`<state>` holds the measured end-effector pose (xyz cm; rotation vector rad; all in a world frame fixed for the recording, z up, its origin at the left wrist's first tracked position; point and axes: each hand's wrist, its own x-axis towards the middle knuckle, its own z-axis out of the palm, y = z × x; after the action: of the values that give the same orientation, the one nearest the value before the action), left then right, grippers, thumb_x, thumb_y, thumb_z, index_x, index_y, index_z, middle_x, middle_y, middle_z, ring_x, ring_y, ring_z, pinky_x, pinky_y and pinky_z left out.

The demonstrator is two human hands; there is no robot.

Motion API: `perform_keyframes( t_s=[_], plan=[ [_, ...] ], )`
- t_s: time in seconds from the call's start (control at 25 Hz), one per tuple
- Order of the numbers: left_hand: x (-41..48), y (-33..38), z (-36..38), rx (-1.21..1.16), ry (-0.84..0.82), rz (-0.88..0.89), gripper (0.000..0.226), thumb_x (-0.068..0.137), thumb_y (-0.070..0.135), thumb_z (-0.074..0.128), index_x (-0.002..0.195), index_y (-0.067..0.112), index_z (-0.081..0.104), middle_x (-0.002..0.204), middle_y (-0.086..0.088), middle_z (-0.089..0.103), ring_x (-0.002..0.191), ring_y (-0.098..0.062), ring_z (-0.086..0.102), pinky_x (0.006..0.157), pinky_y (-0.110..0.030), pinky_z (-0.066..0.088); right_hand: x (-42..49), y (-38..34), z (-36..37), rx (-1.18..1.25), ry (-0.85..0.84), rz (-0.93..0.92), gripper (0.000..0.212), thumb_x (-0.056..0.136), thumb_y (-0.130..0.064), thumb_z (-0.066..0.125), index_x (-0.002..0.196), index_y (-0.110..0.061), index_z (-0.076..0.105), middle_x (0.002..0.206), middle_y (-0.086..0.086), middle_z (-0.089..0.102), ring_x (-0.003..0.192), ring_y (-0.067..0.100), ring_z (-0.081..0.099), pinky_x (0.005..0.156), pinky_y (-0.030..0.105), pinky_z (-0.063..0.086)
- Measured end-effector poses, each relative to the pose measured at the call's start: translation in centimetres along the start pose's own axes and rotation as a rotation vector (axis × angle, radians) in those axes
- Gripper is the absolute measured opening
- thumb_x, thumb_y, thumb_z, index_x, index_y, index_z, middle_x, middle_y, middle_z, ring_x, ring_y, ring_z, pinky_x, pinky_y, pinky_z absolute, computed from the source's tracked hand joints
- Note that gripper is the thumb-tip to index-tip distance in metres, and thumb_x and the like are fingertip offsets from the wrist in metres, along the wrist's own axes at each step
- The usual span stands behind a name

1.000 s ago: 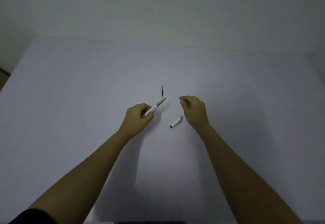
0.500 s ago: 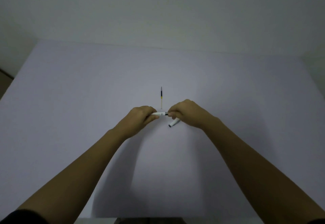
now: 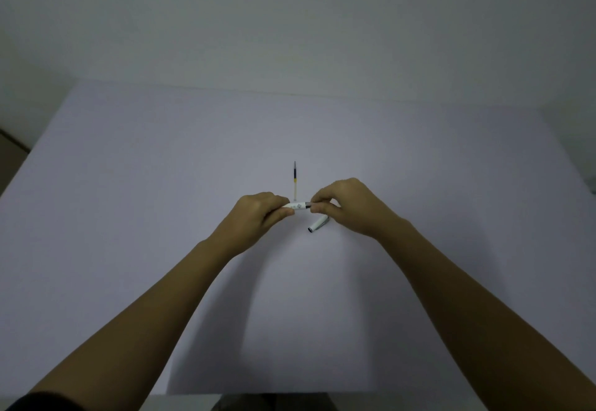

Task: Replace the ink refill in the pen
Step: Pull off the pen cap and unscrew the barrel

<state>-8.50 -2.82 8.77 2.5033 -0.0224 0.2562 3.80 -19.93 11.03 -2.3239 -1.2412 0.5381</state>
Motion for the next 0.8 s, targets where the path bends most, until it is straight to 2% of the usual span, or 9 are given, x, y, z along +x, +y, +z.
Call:
perform_keyframes(
  t_s=[0.12,0.24,0.36,0.44,0.52,0.6,0.68,0.76,0.8],
  plan=[
    [0.0,0.4,-0.2,-0.022,0.019,-0.011,0.020,0.089,0.023,0.058,0.094,0.007,0.067,0.066,-0.006,0.059,0.058,-0.014,0.046,0.055,-0.010,0.028,-0.4,-0.4,-0.5,0.109,0.105,-0.039,0.008,0.077,-0.017,0.072,0.083,-0.014,0.068,0.079,-0.006,0.066,0.078,0.011,0.055,0.072,0.026,0.040],
    [-0.1,0.6,-0.5,-0.011,0.035,0.008,0.018,0.088,0.021,0.059,0.093,0.007,0.067,0.065,-0.006,0.058,0.057,-0.015,0.046,0.055,-0.011,0.028,-0.8,-0.5,-0.6,0.167,0.073,-0.008,0.016,0.080,-0.030,0.070,0.091,-0.018,0.066,0.088,-0.007,0.068,0.082,0.004,0.058,0.074,0.021,0.043],
    [-0.3,0.8,-0.7,-0.006,0.043,0.012,0.017,0.088,0.022,0.059,0.094,0.009,0.067,0.064,0.000,0.054,0.057,-0.014,0.045,0.054,-0.011,0.028,-0.9,-0.3,-0.5,0.057,-0.019,0.061,0.026,0.092,-0.036,0.053,0.097,-0.018,0.070,0.092,0.001,0.074,0.069,0.014,0.060,0.065,0.027,0.045],
    [-0.5,1.0,-0.6,-0.005,0.041,0.017,0.017,0.088,0.022,0.059,0.094,0.009,0.067,0.065,0.004,0.050,0.056,-0.012,0.044,0.054,-0.010,0.028,-1.0,-0.6,-0.7,0.086,0.011,0.044,0.017,0.088,-0.029,0.061,0.091,-0.017,0.072,0.085,0.000,0.074,0.071,0.013,0.062,0.067,0.029,0.047],
    [-0.6,1.2,-0.6,-0.033,0.059,-0.004,0.015,0.088,0.022,0.058,0.092,0.010,0.067,0.064,0.005,0.050,0.054,-0.008,0.042,0.053,-0.009,0.030,-1.2,-0.9,-0.9,0.177,0.091,0.002,0.005,0.080,-0.021,0.071,0.084,-0.018,0.070,0.078,-0.010,0.069,0.075,0.000,0.060,0.070,0.016,0.044],
    [-0.6,1.3,-0.6,-0.065,0.081,-0.028,0.015,0.089,0.024,0.057,0.090,0.012,0.066,0.062,0.003,0.051,0.055,-0.003,0.042,0.057,-0.009,0.033,-1.4,-1.2,-1.1,0.206,0.147,-0.024,0.009,0.077,-0.022,0.073,0.082,-0.021,0.066,0.075,-0.019,0.062,0.074,-0.007,0.057,0.069,0.005,0.039],
    [-0.8,1.3,-0.7,-0.069,0.084,-0.039,0.016,0.090,0.025,0.056,0.090,0.013,0.066,0.062,-0.001,0.054,0.055,-0.007,0.043,0.059,-0.010,0.034,-1.5,-1.5,-1.1,0.230,0.138,0.044,0.014,0.082,-0.036,0.065,0.089,-0.024,0.067,0.076,-0.018,0.063,0.071,-0.001,0.059,0.065,0.010,0.043],
    [-0.9,1.3,-0.6,-0.071,0.076,-0.050,0.017,0.090,0.026,0.056,0.088,0.012,0.065,0.062,-0.005,0.056,0.057,-0.014,0.045,0.059,-0.013,0.035,-1.4,-1.4,-1.3,0.190,0.080,0.099,0.025,0.088,-0.039,0.055,0.088,-0.019,0.071,0.074,-0.007,0.070,0.069,0.015,0.065,0.062,0.031,0.052],
    [-0.9,1.3,-0.6,-0.075,0.072,-0.055,0.018,0.090,0.026,0.055,0.088,0.011,0.065,0.062,-0.006,0.056,0.057,-0.016,0.046,0.058,-0.014,0.035,-1.4,-1.3,-1.4,0.163,0.072,0.088,0.025,0.089,-0.036,0.056,0.085,-0.018,0.072,0.073,-0.003,0.072,0.069,0.018,0.066,0.063,0.034,0.053]
  ],
)
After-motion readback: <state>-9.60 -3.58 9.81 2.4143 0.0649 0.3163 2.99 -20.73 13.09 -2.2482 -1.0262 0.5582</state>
